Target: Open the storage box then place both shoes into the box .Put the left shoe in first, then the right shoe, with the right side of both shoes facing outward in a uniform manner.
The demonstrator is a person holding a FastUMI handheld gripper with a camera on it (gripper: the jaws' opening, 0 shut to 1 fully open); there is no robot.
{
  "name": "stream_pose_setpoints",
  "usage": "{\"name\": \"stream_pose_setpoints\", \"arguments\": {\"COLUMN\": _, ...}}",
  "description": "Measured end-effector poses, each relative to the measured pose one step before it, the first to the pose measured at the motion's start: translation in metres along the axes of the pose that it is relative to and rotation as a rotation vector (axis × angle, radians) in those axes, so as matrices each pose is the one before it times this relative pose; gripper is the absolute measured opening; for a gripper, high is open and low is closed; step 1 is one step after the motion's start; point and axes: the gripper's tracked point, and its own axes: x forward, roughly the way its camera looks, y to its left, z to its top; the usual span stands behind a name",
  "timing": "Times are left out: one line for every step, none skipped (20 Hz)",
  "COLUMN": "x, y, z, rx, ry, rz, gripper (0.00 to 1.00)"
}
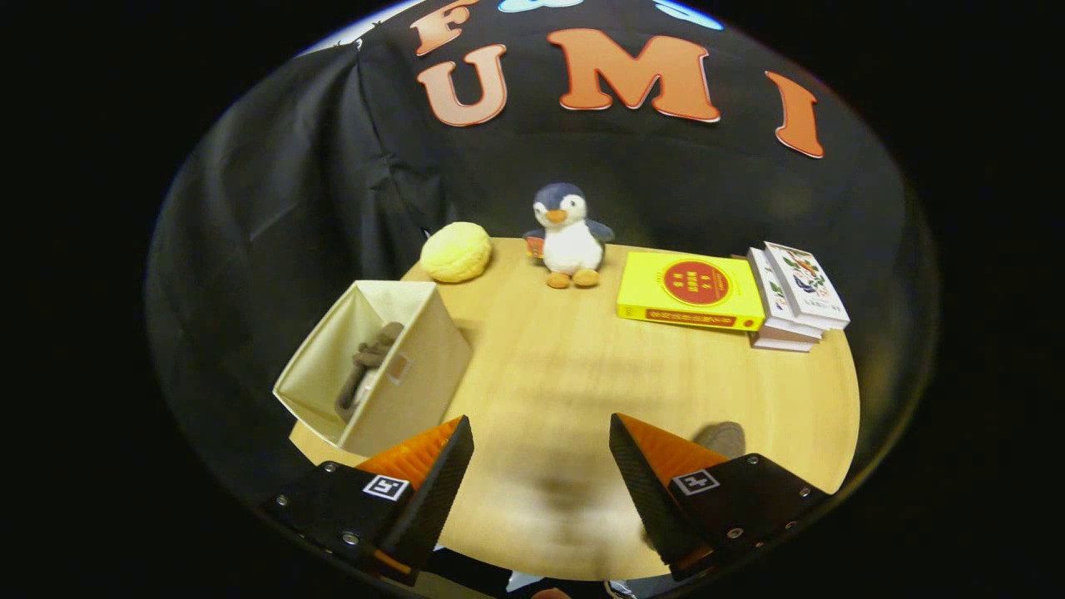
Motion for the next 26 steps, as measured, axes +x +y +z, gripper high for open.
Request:
{"name": "stream_pose_setpoints", "arguments": {"x": -0.00062, "y": -0.02056, "z": -0.01365, "rx": 0.00248, "ry": 0.00734, "rz": -0.02863, "gripper": 0.99}}
{"name": "stream_pose_setpoints", "arguments": {"x": 0.00081, "y": -0.01493, "z": -0.01316, "rx": 0.00981, "ry": 0.01267, "rz": -0.02931, "gripper": 0.99}}
{"name": "stream_pose_setpoints", "arguments": {"x": 0.00000, "y": -0.02073, "z": -0.01512, "rx": 0.01401, "ry": 0.01986, "rz": -0.02966, "gripper": 0.99}}
{"name": "stream_pose_setpoints", "arguments": {"x": 0.00320, "y": -0.02196, "z": -0.01651, "rx": 0.02372, "ry": 0.02271, "rz": -0.03523, "gripper": 0.99}}
{"name": "stream_pose_setpoints", "arguments": {"x": 0.00406, "y": -0.01794, "z": -0.01439, "rx": 0.02555, "ry": 0.02440, "rz": -0.02644, "gripper": 0.99}}
{"name": "stream_pose_setpoints", "arguments": {"x": 0.00591, "y": -0.01743, "z": -0.01420, "rx": 0.02219, "ry": 0.02369, "rz": -0.01813, "gripper": 0.99}}
{"name": "stream_pose_setpoints", "arguments": {"x": 0.00513, "y": -0.01518, "z": -0.00986, "rx": 0.01490, "ry": 0.01484, "rz": -0.01449, "gripper": 0.99}}
{"name": "stream_pose_setpoints", "arguments": {"x": 0.00573, "y": -0.01460, "z": -0.00891, "rx": 0.00463, "ry": 0.01512, "rz": -0.01938, "gripper": 0.99}}
{"name": "stream_pose_setpoints", "arguments": {"x": 0.00604, "y": -0.01163, "z": -0.00810, "rx": -0.00250, "ry": 0.01415, "rz": -0.01399, "gripper": 0.99}}
{"name": "stream_pose_setpoints", "arguments": {"x": 0.00611, "y": -0.01027, "z": -0.00840, "rx": -0.00557, "ry": 0.01338, "rz": -0.01393, "gripper": 0.99}}
{"name": "stream_pose_setpoints", "arguments": {"x": 0.00599, "y": -0.00736, "z": -0.00732, "rx": -0.01048, "ry": 0.01413, "rz": -0.00452, "gripper": 0.99}}
{"name": "stream_pose_setpoints", "arguments": {"x": 0.00718, "y": -0.00629, "z": -0.00418, "rx": -0.00723, "ry": 0.00520, "rz": -0.00797, "gripper": 0.99}}
{"name": "stream_pose_setpoints", "arguments": {"x": 0.00752, "y": -0.00589, "z": -0.00389, "rx": -0.00391, "ry": 0.00495, "rz": -0.00889, "gripper": 0.99}}
{"name": "stream_pose_setpoints", "arguments": {"x": 0.00833, "y": -0.00417, "z": -0.00258, "rx": -0.00152, "ry": -0.00120, "rz": -0.00357, "gripper": 0.99}}
{"name": "stream_pose_setpoints", "arguments": {"x": 0.00783, "y": -0.00346, "z": -0.00303, "rx": -0.00141, "ry": 0.00175, "rz": -0.00573, "gripper": 0.97}}
{"name": "stream_pose_setpoints", "arguments": {"x": 0.01015, "y": -0.00145, "z": -0.00026, "rx": -0.00360, "ry": -0.00339, "rz": -0.00569, "gripper": 0.96}}
{"name": "stream_pose_setpoints", "arguments": {"x": 0.00728, "y": -0.00211, "z": 0.00117, "rx": -0.00023, "ry": -0.01156, "rz": -0.00801, "gripper": 0.91}}
{"name": "stream_pose_setpoints", "arguments": {"x": 0.00628, "y": -0.00004, "z": 0.00238, "rx": 0.00509, "ry": -0.01590, "rz": -0.00639, "gripper": 0.88}}
{"name": "stream_pose_setpoints", "arguments": {"x": 0.00587, "y": 0.00123, "z": 0.00050, "rx": 0.01123, "ry": -0.00054, "rz": 0.00155, "gripper": 0.80}}
{"name": "stream_pose_setpoints", "arguments": {"x": 0.00501, "y": 0.00569, "z": -0.00291, "rx": 0.01138, "ry": 0.01659, "rz": 0.01741, "gripper": 0.75}}
{"name": "stream_pose_setpoints", "arguments": {"x": 0.00182, "y": 0.00385, "z": -0.00146, "rx": 0.01277, "ry": 0.00911, "rz": 0.01018, "gripper": 0.66}}
{"name": "stream_pose_setpoints", "arguments": {"x": 0.00128, "y": 0.00356, "z": 0.00245, "rx": 0.01106, "ry": 0.00209, "rz": 0.00656, "gripper": 0.60}}
{"name": "stream_pose_setpoints", "arguments": {"x": 0.00032, "y": 0.00323, "z": 0.00035, "rx": 0.00815, "ry": 0.00108, "rz": 0.00515, "gripper": 0.48}}
{"name": "stream_pose_setpoints", "arguments": {"x": -0.00036, "y": 0.00088, "z": 0.00044, "rx": 0.00796, "ry": -0.00201, "rz": -0.01351, "gripper": 0.42}}
{"name": "stream_pose_setpoints", "arguments": {"x": 0.00040, "y": -0.00329, "z": 0.00155, "rx": -0.00055, "ry": -0.00757, "rz": -0.02450, "gripper": 0.29}}
{"name": "stream_pose_setpoints", "arguments": {"x": 0.00023, "y": -0.00249, "z": 0.00049, "rx": 0.00726, "ry": 0.00044, "rz": -0.02266, "gripper": 0.23}}
